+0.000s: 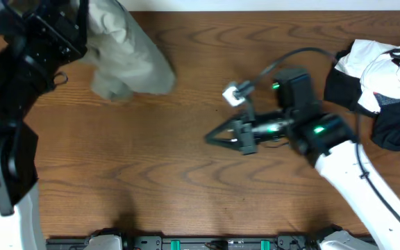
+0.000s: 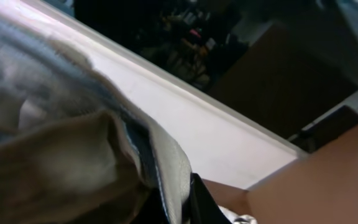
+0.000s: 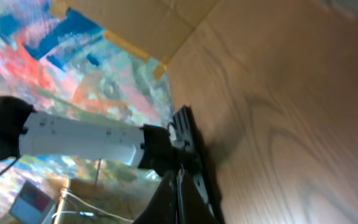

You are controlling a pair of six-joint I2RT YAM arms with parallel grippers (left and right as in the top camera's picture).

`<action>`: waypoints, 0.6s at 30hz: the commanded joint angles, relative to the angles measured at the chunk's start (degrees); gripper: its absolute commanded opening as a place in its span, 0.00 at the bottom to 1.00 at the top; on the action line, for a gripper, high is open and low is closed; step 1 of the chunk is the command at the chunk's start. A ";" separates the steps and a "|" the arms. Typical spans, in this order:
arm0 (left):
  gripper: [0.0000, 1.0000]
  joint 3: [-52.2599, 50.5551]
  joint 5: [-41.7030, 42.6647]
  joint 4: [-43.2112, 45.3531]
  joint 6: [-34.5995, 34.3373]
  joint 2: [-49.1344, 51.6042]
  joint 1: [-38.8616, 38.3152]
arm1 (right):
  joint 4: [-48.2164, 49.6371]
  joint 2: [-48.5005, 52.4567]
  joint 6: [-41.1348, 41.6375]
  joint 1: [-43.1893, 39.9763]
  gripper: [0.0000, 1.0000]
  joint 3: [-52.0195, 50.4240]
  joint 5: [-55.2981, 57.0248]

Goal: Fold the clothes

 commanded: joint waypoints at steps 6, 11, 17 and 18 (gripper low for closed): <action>0.07 1.44 -2.05 0.46 -7.34 -1.64 -0.31 | 21.68 -0.17 26.88 16.76 0.01 0.63 27.32; 0.07 1.44 -2.38 1.36 -8.44 -2.38 -0.66 | 28.63 1.53 31.65 23.58 0.01 0.63 34.21; 0.06 1.44 -1.77 1.11 -9.33 -2.54 -0.66 | 39.52 5.75 32.04 30.36 0.02 0.63 35.56; 0.07 1.44 -0.94 1.16 -10.08 -2.64 -0.66 | 40.00 6.75 32.04 31.17 0.02 0.63 36.87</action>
